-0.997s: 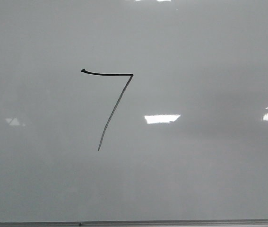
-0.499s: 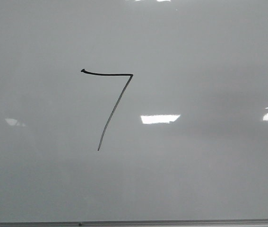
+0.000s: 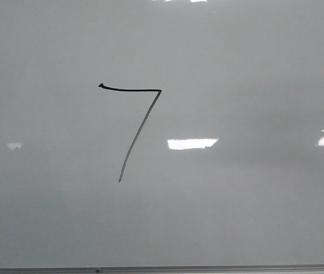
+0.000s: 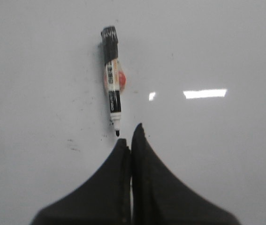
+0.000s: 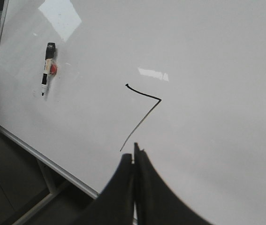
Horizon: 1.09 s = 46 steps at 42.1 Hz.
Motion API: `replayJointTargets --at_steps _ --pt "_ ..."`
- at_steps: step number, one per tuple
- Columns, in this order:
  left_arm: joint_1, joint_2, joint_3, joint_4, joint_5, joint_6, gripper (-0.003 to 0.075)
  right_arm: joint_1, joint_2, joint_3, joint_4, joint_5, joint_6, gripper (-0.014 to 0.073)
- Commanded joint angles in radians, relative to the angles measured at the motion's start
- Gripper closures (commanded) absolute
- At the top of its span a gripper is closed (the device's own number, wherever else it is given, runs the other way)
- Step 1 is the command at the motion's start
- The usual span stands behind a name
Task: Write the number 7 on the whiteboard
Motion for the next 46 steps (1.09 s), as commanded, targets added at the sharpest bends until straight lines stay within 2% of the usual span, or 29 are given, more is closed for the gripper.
replayJointTargets --at_steps 1,39,46 --pt "0.000 -0.017 0.003 -0.002 -0.100 -0.007 0.0741 -0.005 0.007 -0.025 0.029 -0.051 -0.004 0.0662" --pt "0.000 -0.017 0.003 -0.002 -0.101 -0.007 0.0741 -0.005 0.007 -0.025 0.028 -0.049 -0.005 0.0662" --pt "0.000 -0.017 0.003 -0.002 -0.101 -0.007 0.0741 -0.010 -0.016 0.014 -0.038 -0.143 -0.015 0.0662"
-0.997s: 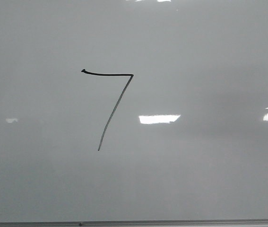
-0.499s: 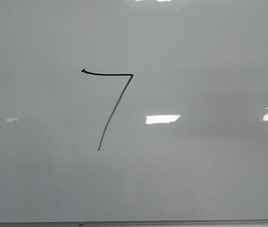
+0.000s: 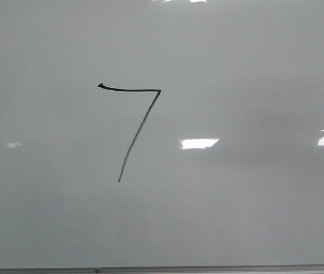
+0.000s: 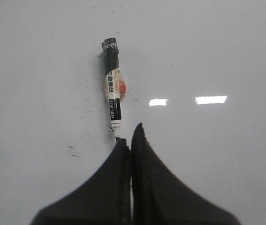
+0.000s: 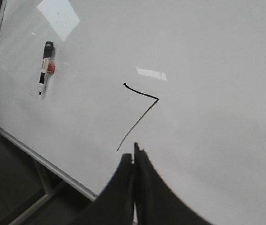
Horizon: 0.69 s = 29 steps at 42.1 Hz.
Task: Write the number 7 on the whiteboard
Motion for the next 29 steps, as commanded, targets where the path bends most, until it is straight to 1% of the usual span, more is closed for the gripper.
replayJointTargets --at_steps 1,5,7,10,13,17,22,24,29 --pt "0.000 -0.017 0.003 -0.002 -0.086 -0.007 0.0741 -0.015 -0.015 0.009 -0.027 -0.132 -0.012 0.0662" --pt "0.000 -0.017 0.003 -0.002 -0.086 -0.007 0.0741 -0.047 -0.048 0.078 -0.069 -0.234 0.016 0.0662" --pt "0.000 -0.017 0.003 -0.002 -0.086 -0.007 0.0741 -0.070 -0.070 0.125 -0.097 -0.298 0.061 0.0662" --pt "0.000 -0.017 0.003 -0.002 -0.086 -0.007 0.0741 -0.111 -0.097 0.199 -0.189 -0.372 0.162 0.0662" --pt "0.000 -0.017 0.003 -0.002 -0.086 -0.007 0.0741 -0.157 -0.118 0.271 -0.316 -0.415 0.291 0.0662" --pt "0.000 -0.017 0.003 -0.002 -0.086 -0.007 0.0741 -0.213 -0.140 0.338 -0.473 -0.438 0.467 0.0662" --pt "0.000 -0.017 0.003 -0.002 -0.086 -0.007 0.0741 -0.257 -0.178 0.389 -0.603 -0.437 0.622 0.0662" --pt "0.000 -0.017 0.003 -0.002 -0.086 -0.007 0.0741 -0.269 -0.198 0.392 -0.632 -0.414 0.653 0.0662" --pt "0.000 -0.017 0.003 -0.002 -0.086 -0.007 0.0741 -0.281 -0.243 0.392 -0.676 -0.387 0.654 0.0662"
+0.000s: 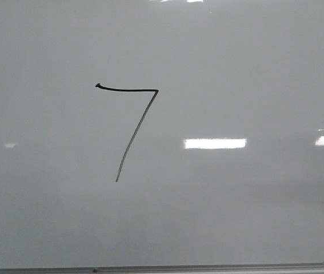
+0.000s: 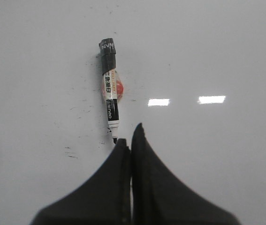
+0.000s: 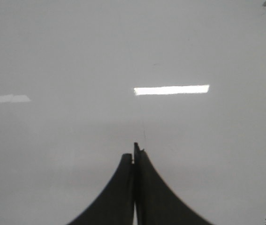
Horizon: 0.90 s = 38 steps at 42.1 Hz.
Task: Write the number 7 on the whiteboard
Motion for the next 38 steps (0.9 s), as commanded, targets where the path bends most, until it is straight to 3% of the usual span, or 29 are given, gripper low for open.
replayJointTargets --at_steps 1,38 --pt "0.000 -0.017 0.003 -0.002 -0.086 -0.007 0.0741 -0.013 -0.027 -0.004 -0.065 -0.057 0.022 0.0662" --pt "0.000 -0.015 0.003 -0.002 -0.088 -0.007 0.0741 -0.013 -0.038 -0.004 -0.076 -0.029 0.022 0.0662"
